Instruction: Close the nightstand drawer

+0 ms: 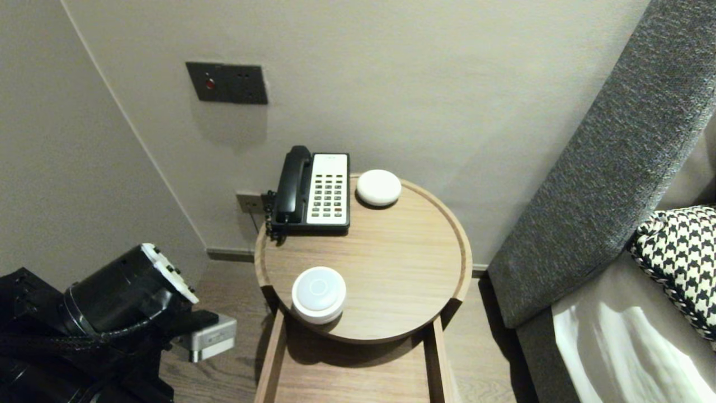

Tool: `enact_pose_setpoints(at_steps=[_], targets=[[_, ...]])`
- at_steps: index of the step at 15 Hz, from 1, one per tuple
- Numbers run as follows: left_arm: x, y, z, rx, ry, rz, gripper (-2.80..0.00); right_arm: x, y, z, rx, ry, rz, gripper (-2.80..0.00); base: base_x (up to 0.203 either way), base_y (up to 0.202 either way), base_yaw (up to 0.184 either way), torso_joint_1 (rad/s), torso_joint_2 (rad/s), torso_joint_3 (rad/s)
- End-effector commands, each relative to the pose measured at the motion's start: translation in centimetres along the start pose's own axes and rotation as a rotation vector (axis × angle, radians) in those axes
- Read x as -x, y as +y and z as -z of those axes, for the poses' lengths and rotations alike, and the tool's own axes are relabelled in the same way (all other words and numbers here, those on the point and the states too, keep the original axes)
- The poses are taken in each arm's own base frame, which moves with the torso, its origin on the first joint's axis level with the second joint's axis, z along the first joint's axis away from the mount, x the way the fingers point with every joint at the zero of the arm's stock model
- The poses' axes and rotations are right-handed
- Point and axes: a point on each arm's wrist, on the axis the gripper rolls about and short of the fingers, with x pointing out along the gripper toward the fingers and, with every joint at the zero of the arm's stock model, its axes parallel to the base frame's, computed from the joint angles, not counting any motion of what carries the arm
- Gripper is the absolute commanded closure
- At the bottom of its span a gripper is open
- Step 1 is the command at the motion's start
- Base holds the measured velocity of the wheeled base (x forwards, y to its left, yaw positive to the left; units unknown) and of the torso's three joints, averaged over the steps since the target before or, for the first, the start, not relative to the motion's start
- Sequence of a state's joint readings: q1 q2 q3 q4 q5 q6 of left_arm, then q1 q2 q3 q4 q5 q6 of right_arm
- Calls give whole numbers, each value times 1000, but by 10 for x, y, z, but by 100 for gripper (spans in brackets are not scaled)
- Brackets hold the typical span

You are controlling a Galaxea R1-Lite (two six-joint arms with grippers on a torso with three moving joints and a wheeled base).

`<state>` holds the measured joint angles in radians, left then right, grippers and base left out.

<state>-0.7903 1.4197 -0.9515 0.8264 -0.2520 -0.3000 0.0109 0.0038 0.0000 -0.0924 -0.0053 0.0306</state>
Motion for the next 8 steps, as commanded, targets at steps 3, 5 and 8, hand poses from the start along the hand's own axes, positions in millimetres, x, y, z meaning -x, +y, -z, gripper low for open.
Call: enact_pose_setpoints(at_steps=[3, 5, 8], targets=[[-18, 6, 5, -3, 64, -27, 0, -2, 0, 11, 0, 39, 2, 0, 0, 0, 0, 0, 0, 0], [-29, 10, 7, -21, 43, -31, 0, -2, 0, 11, 0, 39, 2, 0, 0, 0, 0, 0, 0, 0], [-44, 15, 8, -65, 5, -49, 0, -2, 0, 11, 0, 39, 2, 0, 0, 0, 0, 0, 0, 0]])
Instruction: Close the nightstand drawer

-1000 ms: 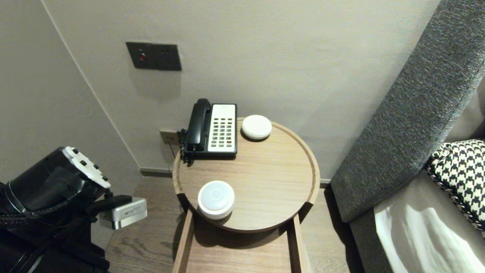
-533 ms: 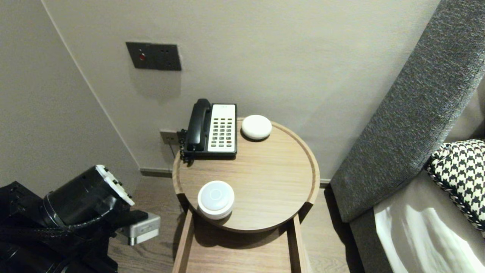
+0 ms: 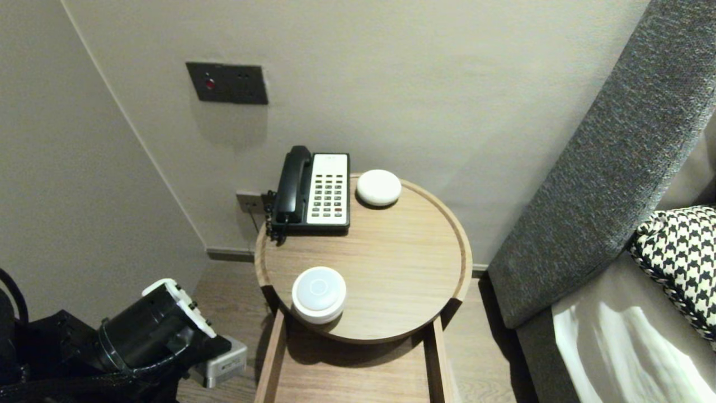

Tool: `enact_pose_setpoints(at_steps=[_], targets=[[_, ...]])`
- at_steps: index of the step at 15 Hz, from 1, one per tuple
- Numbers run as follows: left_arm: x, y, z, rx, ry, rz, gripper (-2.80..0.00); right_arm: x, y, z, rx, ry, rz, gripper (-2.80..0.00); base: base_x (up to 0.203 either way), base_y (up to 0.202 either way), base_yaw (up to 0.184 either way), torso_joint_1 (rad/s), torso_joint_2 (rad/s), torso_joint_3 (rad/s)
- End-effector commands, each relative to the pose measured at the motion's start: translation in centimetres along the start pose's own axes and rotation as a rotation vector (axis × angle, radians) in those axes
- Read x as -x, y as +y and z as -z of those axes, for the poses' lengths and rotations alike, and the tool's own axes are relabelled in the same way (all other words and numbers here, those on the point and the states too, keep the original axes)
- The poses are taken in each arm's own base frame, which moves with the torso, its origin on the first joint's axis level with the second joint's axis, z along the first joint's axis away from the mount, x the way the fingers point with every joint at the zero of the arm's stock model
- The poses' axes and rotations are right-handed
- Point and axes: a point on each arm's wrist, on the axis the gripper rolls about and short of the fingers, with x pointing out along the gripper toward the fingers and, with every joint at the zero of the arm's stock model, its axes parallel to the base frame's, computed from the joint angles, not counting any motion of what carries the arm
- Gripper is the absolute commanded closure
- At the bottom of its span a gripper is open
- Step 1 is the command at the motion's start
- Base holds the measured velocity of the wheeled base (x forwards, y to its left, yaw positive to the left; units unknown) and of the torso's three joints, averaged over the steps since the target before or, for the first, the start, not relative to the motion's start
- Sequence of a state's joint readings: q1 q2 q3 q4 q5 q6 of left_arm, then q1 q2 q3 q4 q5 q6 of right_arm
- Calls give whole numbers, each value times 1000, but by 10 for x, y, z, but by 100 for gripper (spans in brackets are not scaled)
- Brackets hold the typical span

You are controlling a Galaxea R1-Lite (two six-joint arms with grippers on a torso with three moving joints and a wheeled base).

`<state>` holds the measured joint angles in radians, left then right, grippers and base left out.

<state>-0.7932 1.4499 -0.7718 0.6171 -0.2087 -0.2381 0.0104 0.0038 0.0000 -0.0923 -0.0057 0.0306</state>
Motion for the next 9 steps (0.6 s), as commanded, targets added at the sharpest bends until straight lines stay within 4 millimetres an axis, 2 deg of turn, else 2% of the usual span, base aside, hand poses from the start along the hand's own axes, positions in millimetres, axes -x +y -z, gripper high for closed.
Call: enact_pose_setpoints(at_steps=[1, 9], targets=[[-12, 4, 5, -16, 17, -14, 0, -2, 0, 11, 0, 40, 1, 0, 0, 0, 0, 0, 0, 0], [-33, 7, -3, -11, 71, -34, 0, -2, 0, 11, 0, 39, 0, 0, 0, 0, 0, 0, 0, 0]])
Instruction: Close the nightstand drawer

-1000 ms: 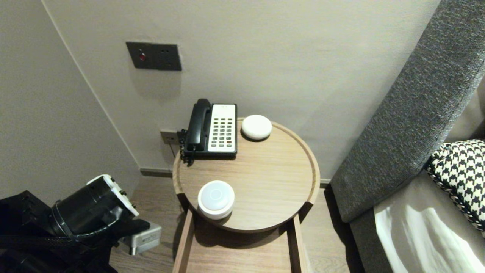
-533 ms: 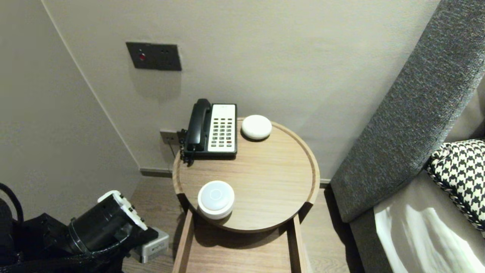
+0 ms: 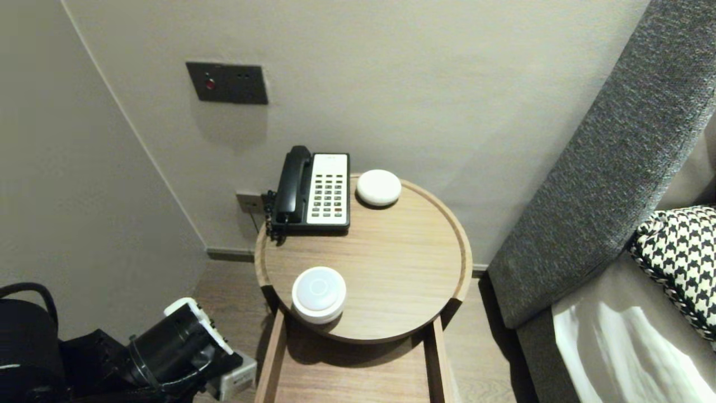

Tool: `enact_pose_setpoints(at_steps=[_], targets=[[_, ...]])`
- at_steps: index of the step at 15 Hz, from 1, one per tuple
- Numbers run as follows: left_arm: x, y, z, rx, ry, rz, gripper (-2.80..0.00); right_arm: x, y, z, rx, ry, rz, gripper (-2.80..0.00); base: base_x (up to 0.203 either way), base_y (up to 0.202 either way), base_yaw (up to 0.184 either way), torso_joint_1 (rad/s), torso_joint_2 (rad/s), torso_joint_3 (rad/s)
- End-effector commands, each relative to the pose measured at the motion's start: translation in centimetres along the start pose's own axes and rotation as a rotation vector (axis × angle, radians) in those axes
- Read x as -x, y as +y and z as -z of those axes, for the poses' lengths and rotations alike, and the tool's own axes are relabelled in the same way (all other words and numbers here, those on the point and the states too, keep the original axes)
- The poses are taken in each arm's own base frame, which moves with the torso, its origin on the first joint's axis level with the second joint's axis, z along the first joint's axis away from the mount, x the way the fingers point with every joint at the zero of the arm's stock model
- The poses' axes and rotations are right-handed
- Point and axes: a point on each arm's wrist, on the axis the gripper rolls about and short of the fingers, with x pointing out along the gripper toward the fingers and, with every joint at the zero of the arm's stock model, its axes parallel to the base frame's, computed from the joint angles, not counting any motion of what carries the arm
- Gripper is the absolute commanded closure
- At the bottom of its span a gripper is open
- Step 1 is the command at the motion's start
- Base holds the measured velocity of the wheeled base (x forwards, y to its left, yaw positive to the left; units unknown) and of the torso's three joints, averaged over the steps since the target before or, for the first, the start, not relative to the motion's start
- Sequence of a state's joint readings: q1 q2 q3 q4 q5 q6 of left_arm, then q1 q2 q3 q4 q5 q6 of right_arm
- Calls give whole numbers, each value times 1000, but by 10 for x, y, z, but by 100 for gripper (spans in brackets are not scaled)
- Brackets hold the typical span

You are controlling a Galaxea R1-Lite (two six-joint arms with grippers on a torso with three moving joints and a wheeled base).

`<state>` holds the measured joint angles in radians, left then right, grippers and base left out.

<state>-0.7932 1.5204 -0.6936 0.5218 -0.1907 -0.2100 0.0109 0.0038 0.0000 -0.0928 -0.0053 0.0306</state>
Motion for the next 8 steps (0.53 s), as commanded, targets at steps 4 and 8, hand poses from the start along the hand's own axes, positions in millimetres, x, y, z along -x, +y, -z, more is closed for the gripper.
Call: enact_pose_setpoints(at_steps=[4, 8], targets=[[-26, 3, -14, 13, 24, -44, 0, -2, 0, 11, 0, 40, 1, 0, 0, 0, 0, 0, 0, 0], [-29, 3, -16, 11, 0, -47, 0, -2, 0, 11, 0, 41, 1, 0, 0, 0, 0, 0, 0, 0]])
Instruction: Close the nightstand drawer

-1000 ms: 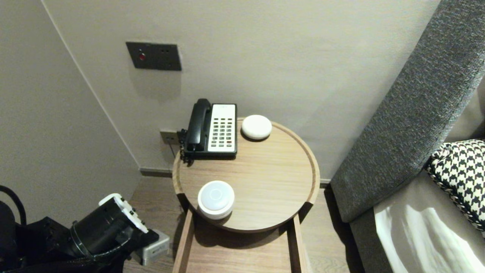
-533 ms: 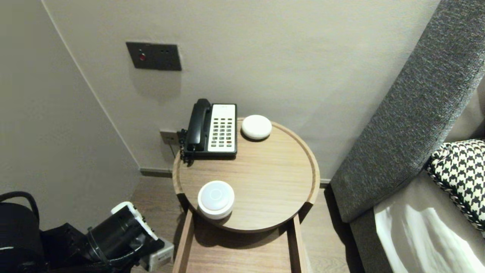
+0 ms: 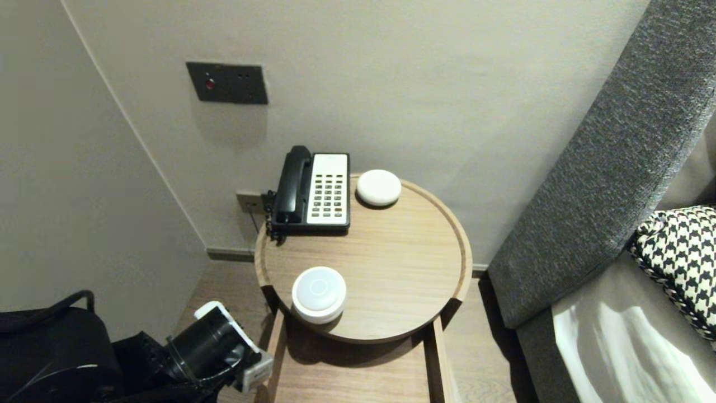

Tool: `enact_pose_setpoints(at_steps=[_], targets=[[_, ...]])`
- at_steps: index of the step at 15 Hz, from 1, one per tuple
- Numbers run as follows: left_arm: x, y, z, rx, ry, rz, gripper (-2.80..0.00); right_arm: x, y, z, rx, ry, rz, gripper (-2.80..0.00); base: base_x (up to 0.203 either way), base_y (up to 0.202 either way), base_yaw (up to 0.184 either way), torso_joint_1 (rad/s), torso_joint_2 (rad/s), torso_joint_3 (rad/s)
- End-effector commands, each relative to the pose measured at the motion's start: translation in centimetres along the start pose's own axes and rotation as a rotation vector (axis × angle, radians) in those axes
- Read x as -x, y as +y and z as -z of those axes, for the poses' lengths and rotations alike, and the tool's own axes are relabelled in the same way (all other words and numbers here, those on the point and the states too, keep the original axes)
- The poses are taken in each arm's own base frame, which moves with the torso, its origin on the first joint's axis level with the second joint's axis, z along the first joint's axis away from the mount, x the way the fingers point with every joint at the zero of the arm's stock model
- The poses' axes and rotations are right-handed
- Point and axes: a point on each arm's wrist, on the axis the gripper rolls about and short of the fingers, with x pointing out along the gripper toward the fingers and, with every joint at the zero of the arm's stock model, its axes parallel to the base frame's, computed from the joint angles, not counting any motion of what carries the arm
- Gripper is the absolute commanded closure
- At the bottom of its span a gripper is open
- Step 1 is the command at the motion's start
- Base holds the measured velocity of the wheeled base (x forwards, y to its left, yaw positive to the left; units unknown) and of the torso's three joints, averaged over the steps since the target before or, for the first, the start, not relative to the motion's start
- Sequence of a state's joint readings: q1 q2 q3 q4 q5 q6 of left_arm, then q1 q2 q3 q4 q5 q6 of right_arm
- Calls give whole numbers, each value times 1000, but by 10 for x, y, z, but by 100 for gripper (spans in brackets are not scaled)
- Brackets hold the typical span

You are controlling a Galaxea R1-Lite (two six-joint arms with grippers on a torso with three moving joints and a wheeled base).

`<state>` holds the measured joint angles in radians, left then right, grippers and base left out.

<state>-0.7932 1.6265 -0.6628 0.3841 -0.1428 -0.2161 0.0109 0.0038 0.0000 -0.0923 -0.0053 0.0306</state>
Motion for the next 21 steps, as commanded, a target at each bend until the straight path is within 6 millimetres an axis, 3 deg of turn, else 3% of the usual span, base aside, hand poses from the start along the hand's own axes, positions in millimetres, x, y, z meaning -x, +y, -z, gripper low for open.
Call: enact_pose_setpoints(at_steps=[1, 9, 21], targets=[[-3, 0, -1, 3, 0, 5, 0, -2, 0, 11, 0, 40, 1, 0, 0, 0, 0, 0, 0, 0], [-9, 0, -14, 27, -87, 23, 0, -2, 0, 11, 0, 39, 1, 0, 0, 0, 0, 0, 0, 0], [-3, 0, -24, 97, -203, 52, 0, -2, 0, 11, 0, 39, 1, 0, 0, 0, 0, 0, 0, 0]])
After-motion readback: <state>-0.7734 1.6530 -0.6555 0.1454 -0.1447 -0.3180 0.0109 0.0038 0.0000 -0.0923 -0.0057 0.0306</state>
